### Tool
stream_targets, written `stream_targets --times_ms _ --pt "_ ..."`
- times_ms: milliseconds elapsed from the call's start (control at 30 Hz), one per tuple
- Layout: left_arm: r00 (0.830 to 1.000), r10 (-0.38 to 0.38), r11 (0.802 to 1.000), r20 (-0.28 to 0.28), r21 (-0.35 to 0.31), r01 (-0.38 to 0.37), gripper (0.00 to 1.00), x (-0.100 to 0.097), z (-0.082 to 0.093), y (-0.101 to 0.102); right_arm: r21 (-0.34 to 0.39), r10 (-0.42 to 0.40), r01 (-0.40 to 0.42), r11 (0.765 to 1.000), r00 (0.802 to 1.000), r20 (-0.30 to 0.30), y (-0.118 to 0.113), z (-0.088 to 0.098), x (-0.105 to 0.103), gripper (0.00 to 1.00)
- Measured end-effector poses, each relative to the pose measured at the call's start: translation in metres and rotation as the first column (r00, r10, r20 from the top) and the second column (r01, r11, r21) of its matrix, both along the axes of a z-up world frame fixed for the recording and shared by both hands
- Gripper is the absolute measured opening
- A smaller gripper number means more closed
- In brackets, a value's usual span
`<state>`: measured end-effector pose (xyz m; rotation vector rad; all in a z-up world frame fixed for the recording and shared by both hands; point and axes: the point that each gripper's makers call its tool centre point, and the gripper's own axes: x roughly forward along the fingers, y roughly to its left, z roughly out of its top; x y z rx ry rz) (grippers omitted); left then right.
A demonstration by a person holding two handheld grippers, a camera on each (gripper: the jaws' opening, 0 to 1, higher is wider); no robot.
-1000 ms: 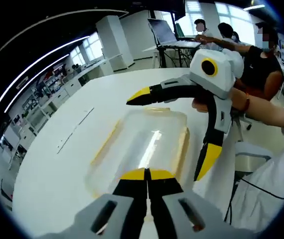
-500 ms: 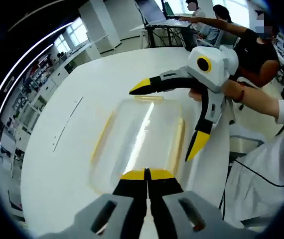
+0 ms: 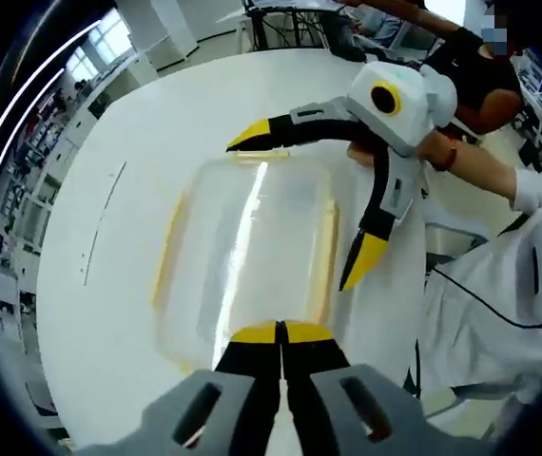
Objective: Snap each plastic latch of the storage box into its locked position after aligning the lid with the box until every specified latch is closed and the lid sits flush.
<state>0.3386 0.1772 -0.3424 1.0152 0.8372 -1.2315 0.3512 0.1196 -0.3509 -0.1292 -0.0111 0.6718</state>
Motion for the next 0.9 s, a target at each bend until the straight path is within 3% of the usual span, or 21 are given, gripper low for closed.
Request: stream_targets --times_ms 67,233,433,667,900 --pt "1.000 0.011 1.000 -0.012 0.011 -0.011 0.00 0.002 0.000 0.000 0.036 -0.012 0.012 0.999 1.000 -0.001 -0.002 0.005 0.005 1.00" --pt "0.999 -0.010 0.999 -0.036 0.050 0.012 0.00 0.001 -0.001 0.001 0.046 -0.029 0.028 0.999 1.000 0.002 -0.001 0.002 0.008 1.00" --pt "0.998 -0.025 0.990 -0.056 0.140 0.033 0.00 0.000 -0.003 0.000 0.078 -0.039 0.036 0.996 0.999 0.038 -0.003 0.006 0.015 1.00" --pt "0.996 -0.024 0.990 -0.090 0.135 0.036 0.00 0.001 -0.002 0.004 0.078 -0.007 0.002 0.997 0.998 0.070 -0.001 0.010 0.021 1.00" --pt "0.994 -0.056 0.989 -0.092 0.128 0.067 0.00 0.000 -0.002 0.005 0.076 0.003 -0.008 0.997 0.998 0.065 0.003 0.009 0.018 1.00"
